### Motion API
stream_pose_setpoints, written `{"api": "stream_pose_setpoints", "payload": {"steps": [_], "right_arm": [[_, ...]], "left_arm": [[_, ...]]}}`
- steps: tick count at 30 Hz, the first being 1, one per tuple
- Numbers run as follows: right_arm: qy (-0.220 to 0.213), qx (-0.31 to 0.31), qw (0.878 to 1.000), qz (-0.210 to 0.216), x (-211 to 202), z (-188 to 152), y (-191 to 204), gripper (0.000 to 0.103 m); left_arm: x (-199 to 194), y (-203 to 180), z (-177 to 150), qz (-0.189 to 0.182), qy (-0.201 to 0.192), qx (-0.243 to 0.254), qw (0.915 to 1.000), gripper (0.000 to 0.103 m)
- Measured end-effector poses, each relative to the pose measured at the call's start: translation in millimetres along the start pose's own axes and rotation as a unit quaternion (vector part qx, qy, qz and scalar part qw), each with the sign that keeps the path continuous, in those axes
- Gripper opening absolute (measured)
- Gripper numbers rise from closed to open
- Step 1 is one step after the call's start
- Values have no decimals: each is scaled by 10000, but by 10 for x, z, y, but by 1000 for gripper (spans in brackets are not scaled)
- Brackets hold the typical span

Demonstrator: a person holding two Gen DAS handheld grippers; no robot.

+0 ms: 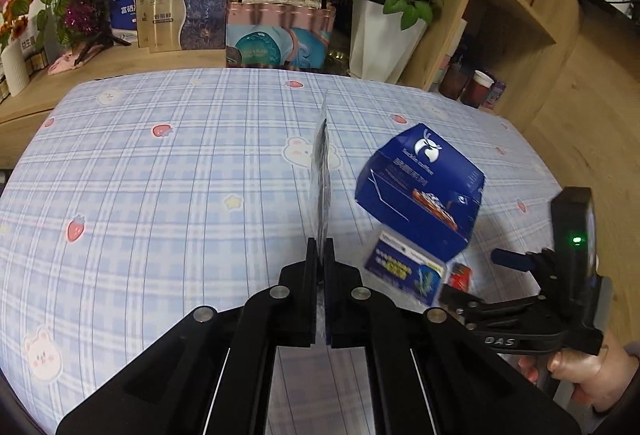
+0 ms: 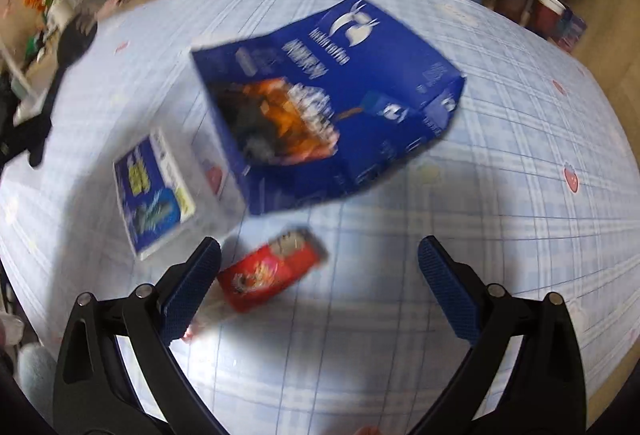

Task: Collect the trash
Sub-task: 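Grasp the red lighter with the right gripper, then carry the red lighter over the bin and open the right gripper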

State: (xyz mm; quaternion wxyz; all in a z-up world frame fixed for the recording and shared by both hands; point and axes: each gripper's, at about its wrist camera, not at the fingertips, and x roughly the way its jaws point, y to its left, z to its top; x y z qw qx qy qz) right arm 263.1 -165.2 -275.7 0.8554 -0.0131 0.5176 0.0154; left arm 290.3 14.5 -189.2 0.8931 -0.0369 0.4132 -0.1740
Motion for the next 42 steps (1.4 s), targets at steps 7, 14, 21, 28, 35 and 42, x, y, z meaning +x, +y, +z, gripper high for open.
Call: {"api": "stream_pose_setpoints", "payload": {"steps": [7,14,21,28,35,42], "right_arm": [[-63,-346,9994,-29,-124,-192,-51,93],[-184,-385,9985,341,-184,-193,-109,50],[-193,-388,9980,458,-189,-151,2,31],[-442,-335,9959,716,-415,-297,-38,27],[-1091,-16,9894,960,-888,-553,-145,27],[-1616,348,9784,1245,-1395,-891,-287,27]], "left_arm": [[-147,-59,-235,-195,-52,-145,9997,3],[-332,-88,-477,-327,-140,-428,9985,3],[-565,-152,-646,-452,-239,-652,9966,3],[-830,-242,-740,-390,-408,-631,9964,3],[-1129,-384,-883,-423,-561,-616,9956,3],[-1490,-544,-1075,-408,-727,-564,9949,3]]}}
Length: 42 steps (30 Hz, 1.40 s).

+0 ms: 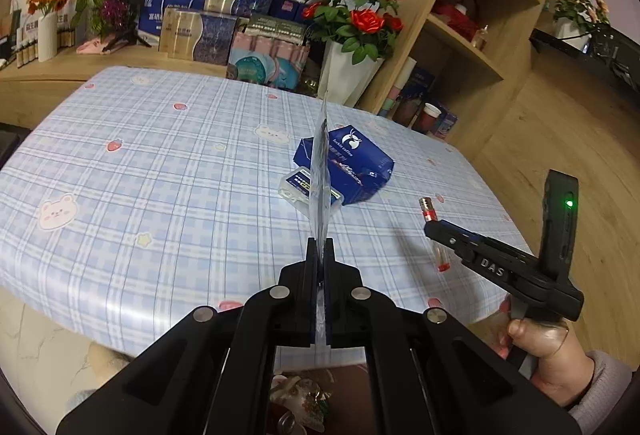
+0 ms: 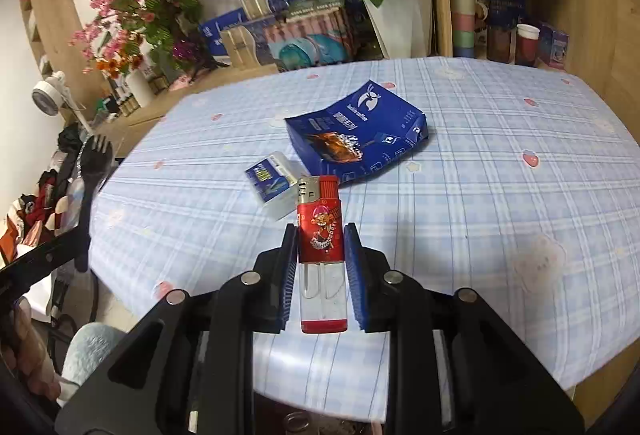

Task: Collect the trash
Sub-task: 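Carry the red lighter over the bin and open the right gripper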

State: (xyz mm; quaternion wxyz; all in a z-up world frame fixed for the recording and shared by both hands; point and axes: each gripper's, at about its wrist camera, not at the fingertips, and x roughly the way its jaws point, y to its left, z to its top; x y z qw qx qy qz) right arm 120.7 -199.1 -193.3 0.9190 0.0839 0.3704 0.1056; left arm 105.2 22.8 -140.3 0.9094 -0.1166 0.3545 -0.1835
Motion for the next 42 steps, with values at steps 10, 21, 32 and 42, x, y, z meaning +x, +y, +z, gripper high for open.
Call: {"api": "stream_pose_setpoints", "payload": {"steps": [10,21,32,42], "right_arm": [[-389,-381,9984,172,-574,-346,220,27],[-407,-721,9961,318,-911,-687,430,27],[-300,-853,9948,460,-1059,-935,503,27],[-371,-781,9956,347,-1054,-1007,499,67]], "left_arm": [[-451,-223,-200,0,-141,174,9997,3],[-776,-336,-466,42,-140,212,9997,3],[-918,-428,-637,78,-78,304,9995,3],[-840,-467,-707,76,51,408,9991,3]]}}
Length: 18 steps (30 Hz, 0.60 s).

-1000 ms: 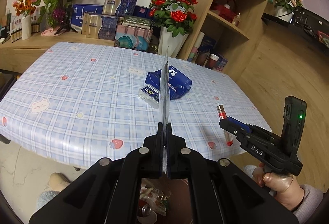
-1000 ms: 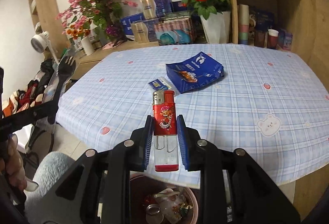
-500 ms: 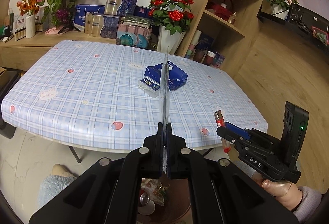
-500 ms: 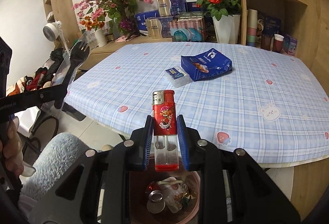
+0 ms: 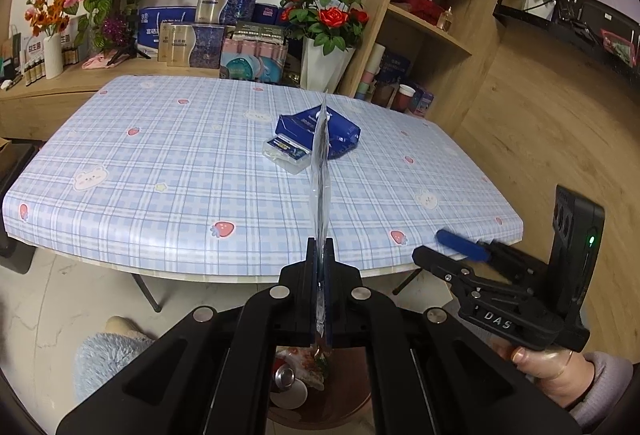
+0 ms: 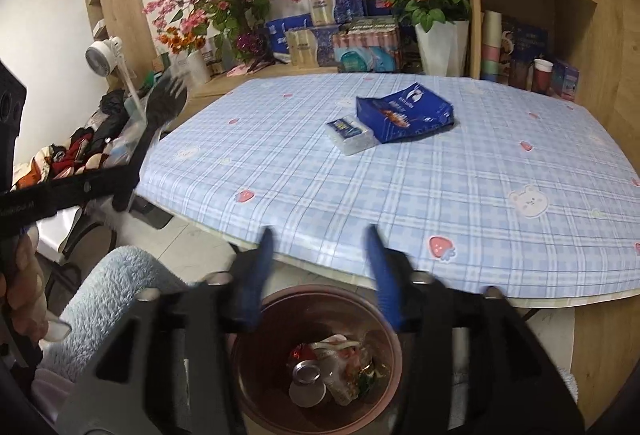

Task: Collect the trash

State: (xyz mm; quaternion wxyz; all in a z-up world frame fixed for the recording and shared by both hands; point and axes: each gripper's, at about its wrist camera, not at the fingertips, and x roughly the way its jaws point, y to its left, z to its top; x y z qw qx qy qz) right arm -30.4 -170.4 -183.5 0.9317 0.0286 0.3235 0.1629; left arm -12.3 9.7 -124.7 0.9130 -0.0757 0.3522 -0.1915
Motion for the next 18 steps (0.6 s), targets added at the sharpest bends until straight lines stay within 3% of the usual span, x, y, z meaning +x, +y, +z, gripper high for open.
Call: {"api": "stream_pose_setpoints", "payload": {"steps": [1,3,4,10,18], "right_arm": [[-98,25,9999,-69,-25,8,-15,72],[-237,84,9995,-192,-63,28,-48,93],[-348,156,9987,-324,-97,40,-79,94],[-756,613,9920,-808,-243,76,-308,97],[-777,757,9900,-906,-254,60,-434,97]], "left_arm": [[11,-5,-10,1,17,14,10000,3],[34,-15,-31,-7,56,28,10000,3],[47,-19,-39,-14,79,35,10000,3],[149,-73,-113,-83,262,97,9996,3],[250,-254,-182,-269,433,401,9979,3]]}}
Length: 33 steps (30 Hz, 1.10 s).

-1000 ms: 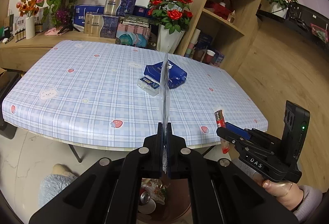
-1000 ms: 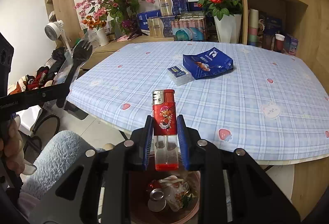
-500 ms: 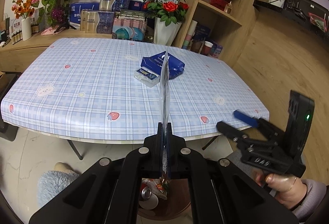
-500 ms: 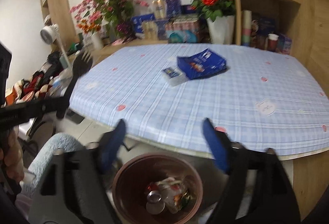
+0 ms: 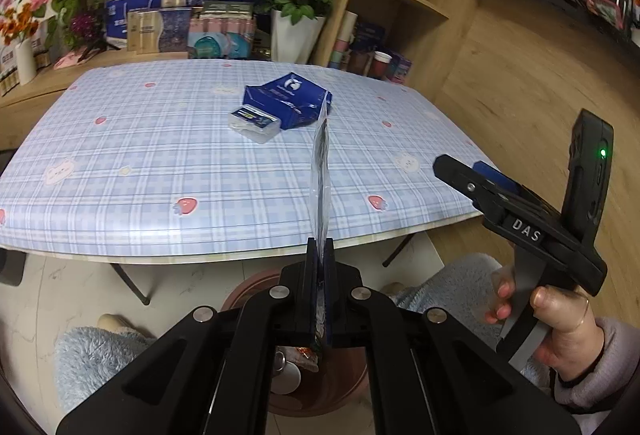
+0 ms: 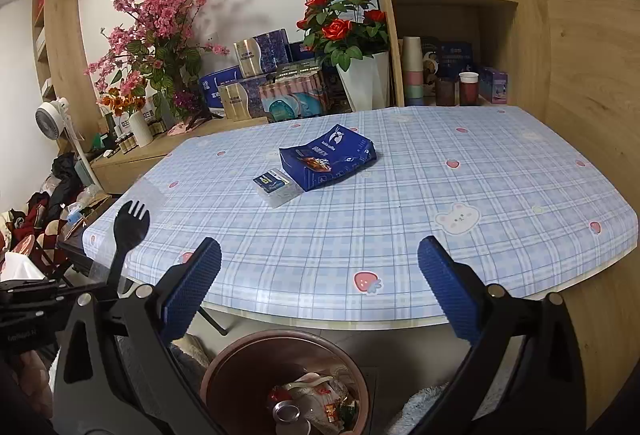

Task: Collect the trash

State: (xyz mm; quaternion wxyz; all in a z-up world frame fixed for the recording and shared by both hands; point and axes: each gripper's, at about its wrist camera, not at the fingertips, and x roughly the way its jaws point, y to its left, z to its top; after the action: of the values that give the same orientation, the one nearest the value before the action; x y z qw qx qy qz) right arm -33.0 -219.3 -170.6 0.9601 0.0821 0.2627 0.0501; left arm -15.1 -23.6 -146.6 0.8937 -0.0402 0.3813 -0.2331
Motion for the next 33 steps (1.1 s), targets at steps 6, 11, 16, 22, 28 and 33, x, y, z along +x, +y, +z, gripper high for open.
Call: {"api": "stream_pose_setpoints", "payload": {"steps": [6,11,16,22,28,33], "right_arm": [[112,12,9999,-37,43,-56,-15,97],[171,37,9998,1,56,-83,-42,97],[260,43,9996,-45,91,-123,-59,97],[316,67,9994,-89,135,-153,-103,97],[336,58,9993,-127,176,-175,-140,97],[507,58,9984,-251,281,-175,-204,97]], "left_arm": [[28,11,-20,131,6,-6,9999,47],[-14,156,-2,646,-206,-261,9974,85],[-50,351,-13,1044,-383,-583,9921,92],[-55,469,-1,1124,-426,-687,9904,93],[-1,467,53,1174,-416,-489,9910,94],[116,499,151,1104,-297,-409,9926,94]]}}
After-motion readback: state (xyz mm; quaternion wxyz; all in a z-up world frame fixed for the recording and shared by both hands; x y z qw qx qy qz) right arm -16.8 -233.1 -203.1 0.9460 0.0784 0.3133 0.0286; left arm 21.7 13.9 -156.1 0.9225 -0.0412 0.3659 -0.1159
